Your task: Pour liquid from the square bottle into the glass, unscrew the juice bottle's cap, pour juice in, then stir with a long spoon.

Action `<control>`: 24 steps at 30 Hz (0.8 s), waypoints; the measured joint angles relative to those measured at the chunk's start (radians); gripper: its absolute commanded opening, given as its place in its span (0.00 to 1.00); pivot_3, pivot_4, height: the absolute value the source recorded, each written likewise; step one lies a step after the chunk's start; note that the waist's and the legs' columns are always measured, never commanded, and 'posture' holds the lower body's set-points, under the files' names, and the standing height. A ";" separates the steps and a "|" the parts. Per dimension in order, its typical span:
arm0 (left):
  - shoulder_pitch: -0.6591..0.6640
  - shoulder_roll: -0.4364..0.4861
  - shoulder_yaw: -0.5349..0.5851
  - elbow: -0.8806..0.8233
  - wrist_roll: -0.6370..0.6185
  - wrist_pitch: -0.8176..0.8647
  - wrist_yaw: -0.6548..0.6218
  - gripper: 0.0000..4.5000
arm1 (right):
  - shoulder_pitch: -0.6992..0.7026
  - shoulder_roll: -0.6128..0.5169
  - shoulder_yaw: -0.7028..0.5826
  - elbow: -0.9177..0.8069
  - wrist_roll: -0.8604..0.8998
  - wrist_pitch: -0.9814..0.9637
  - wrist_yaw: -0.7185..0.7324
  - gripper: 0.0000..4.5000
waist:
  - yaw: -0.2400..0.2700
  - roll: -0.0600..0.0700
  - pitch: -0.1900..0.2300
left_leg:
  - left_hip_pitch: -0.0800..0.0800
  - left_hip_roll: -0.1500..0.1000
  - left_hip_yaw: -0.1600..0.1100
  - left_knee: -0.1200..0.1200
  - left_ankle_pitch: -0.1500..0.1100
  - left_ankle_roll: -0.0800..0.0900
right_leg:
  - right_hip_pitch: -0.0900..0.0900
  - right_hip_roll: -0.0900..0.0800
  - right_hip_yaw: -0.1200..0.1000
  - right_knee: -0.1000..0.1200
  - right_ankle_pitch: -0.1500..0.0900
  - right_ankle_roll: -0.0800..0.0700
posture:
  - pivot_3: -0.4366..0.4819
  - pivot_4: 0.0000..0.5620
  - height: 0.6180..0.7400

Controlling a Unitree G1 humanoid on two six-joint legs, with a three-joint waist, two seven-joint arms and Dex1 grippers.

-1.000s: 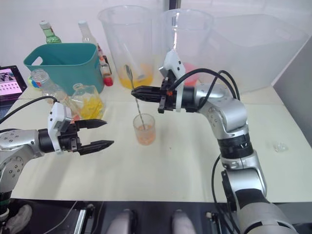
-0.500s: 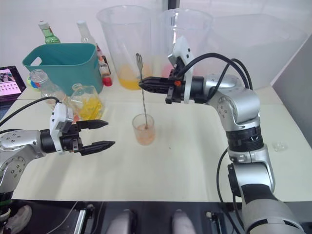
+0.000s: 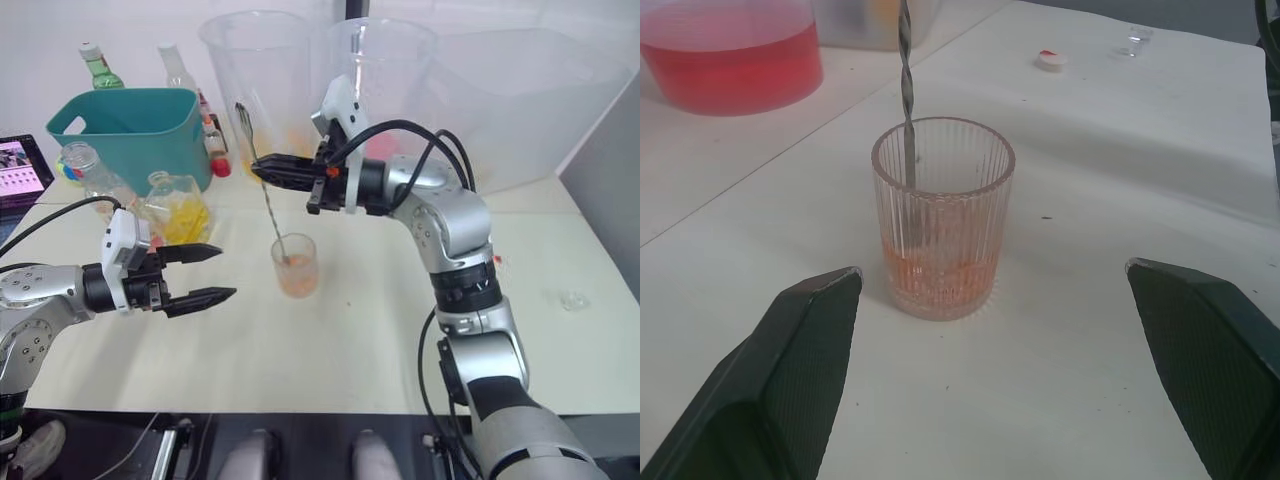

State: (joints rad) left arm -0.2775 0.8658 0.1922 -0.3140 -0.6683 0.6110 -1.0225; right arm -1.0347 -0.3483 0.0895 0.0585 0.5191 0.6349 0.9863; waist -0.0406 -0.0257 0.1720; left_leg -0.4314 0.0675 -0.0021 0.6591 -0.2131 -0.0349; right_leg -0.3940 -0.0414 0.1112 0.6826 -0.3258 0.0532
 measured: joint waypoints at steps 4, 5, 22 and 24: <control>0.000 0.000 -0.001 0.000 0.002 -0.001 0.001 0.99 | 0.026 -0.048 -0.002 -0.073 0.089 0.125 0.047 0.00 | 0.002 0.000 0.000 | 0.000 0.000 0.000 0.000 0.000 0.000 | 0.000 0.000 0.000 0.000 0.000 0.000 | 0.48 0.27 0.89; 0.000 -0.001 -0.001 0.000 0.003 -0.002 0.001 0.99 | 0.030 -0.079 -0.001 -0.087 0.094 0.147 0.055 0.00 | 0.003 0.000 0.000 | 0.000 0.000 0.000 0.000 0.000 0.000 | 0.000 0.000 0.000 0.000 0.000 0.000 | 0.48 0.27 0.89; -0.022 -0.024 -0.018 0.017 0.025 -0.025 -0.002 0.99 | 0.023 -0.117 0.017 -0.035 -0.009 0.007 0.068 0.00 | -0.002 0.000 0.000 | 0.000 0.000 0.000 0.000 0.000 0.000 | 0.000 0.000 0.000 -0.001 0.000 0.000 | 0.48 0.27 0.89; -0.022 -0.028 -0.018 0.019 0.026 -0.025 -0.001 0.99 | 0.023 -0.099 0.011 -0.040 0.000 0.014 0.048 0.00 | 0.000 0.000 0.000 | 0.000 0.000 0.000 0.000 0.000 0.000 | 0.000 0.000 0.000 0.000 0.000 0.000 | 0.48 0.27 0.89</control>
State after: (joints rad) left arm -0.2998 0.8376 0.1746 -0.2950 -0.6426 0.5865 -1.0233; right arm -1.0113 -0.4472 0.1008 0.0184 0.5189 0.6490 1.0346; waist -0.0407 -0.0257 0.1721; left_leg -0.4318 0.0675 -0.0023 0.6592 -0.2131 -0.0349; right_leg -0.3939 -0.0415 0.1109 0.6821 -0.3258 0.0531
